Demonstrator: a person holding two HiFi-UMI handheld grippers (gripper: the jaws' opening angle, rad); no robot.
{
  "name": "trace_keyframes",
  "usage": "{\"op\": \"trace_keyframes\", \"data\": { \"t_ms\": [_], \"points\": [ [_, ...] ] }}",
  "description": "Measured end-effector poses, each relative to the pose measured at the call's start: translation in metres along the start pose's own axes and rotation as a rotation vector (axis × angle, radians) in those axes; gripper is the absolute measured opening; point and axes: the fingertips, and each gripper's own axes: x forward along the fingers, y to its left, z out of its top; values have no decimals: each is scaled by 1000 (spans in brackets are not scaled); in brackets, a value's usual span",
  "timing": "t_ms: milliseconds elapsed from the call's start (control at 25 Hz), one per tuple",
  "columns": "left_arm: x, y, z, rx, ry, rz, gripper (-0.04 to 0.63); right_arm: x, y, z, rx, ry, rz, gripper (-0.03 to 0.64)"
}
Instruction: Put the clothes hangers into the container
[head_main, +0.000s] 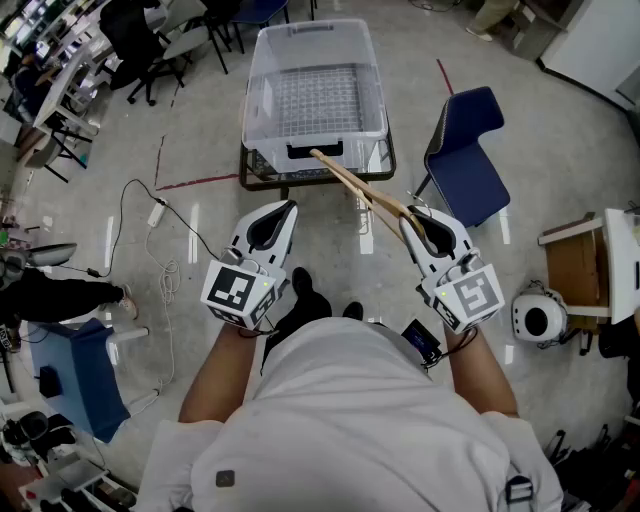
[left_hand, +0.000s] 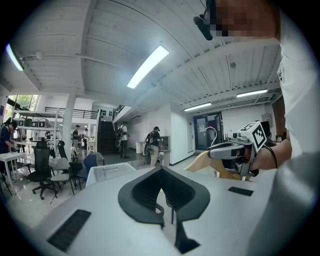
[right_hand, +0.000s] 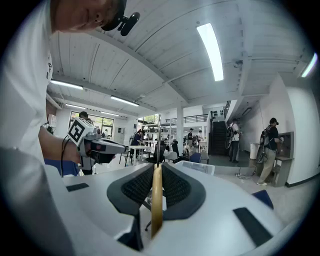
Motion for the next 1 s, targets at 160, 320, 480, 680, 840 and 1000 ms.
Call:
{"op": "trace_keyframes", "data": {
  "t_ms": [160, 320, 480, 680, 840, 1000],
  "points": [
    [2, 3, -1, 0, 2, -5, 17, 2, 0, -1, 4, 1, -4, 63],
    [4, 5, -6, -9, 5, -13, 17, 7, 0, -3, 4, 10, -5, 63],
    [7, 11, -10, -12, 7, -24, 17, 13, 0, -6, 5, 22, -6, 63],
    [9, 33, -13, -27, 8, -24, 17, 34, 5, -3, 10, 21, 10, 63],
    [13, 52, -19, -44, 9, -18, 18, 54, 3, -4, 5, 38, 11, 63],
    [15, 84, -20, -60, -4, -14, 17, 84, 2, -2, 0, 52, 7, 63]
  ]
}}
